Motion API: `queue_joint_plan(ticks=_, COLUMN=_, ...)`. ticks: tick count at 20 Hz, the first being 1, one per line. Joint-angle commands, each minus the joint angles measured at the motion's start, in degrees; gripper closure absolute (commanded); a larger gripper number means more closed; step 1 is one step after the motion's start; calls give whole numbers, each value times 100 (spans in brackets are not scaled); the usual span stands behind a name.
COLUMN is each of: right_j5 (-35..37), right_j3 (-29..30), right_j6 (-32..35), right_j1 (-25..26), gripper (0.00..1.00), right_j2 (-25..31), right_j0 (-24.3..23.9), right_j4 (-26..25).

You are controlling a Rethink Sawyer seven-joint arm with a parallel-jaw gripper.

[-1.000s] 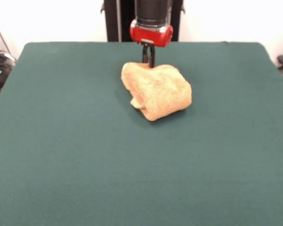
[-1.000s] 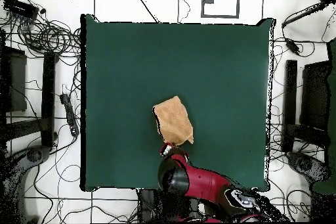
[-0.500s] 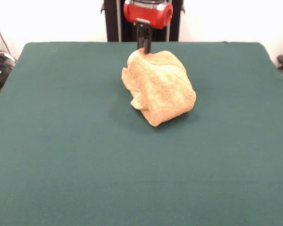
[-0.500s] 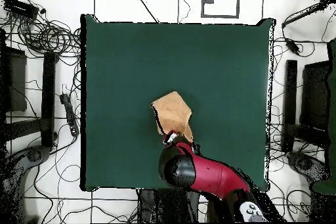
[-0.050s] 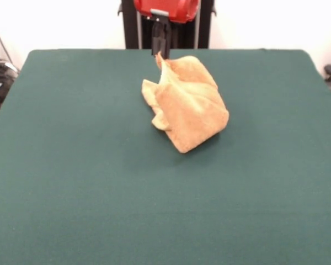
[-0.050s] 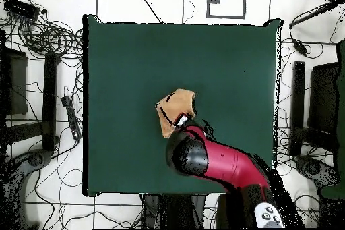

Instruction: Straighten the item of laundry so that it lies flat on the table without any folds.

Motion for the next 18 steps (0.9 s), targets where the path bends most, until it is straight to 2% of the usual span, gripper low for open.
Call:
queue_joint_plan(ticks=1, right_j5=688, right_j3=-1036, right_j6=670, right_j1=332, gripper=100, right_j2=747, right_j0=323, right_j4=532)
queue_joint_plan(ticks=5, right_j5=732, right_j3=-1317, right_j6=832, right_j1=520, gripper=100, right_j2=874, right_j0=490, right_j4=826)
queue_joint_plan(ticks=8, right_j5=544, right_j3=-1617, right_j6=1243, right_j1=764, gripper=100, right_j2=735, right_j0=848, right_j4=1251)
queue_joint_plan(ticks=11, right_j5=385, right_j3=-2049, right_j6=1811, right_j1=1090, gripper=100, right_j2=230, right_j0=1436, right_j4=1887)
queue_joint_plan(ticks=15, right_j5=175, right_j3=-2724, right_j6=2687, right_j1=1763, gripper=100, right_j2=-767, right_j0=2399, right_j4=3231)
queue_joint_plan(ticks=18, right_j5=203, right_j3=-3178, right_j6=2919, right_j1=2187, gripper=100, right_j2=-1286, right_j0=2816, right_j4=3966)
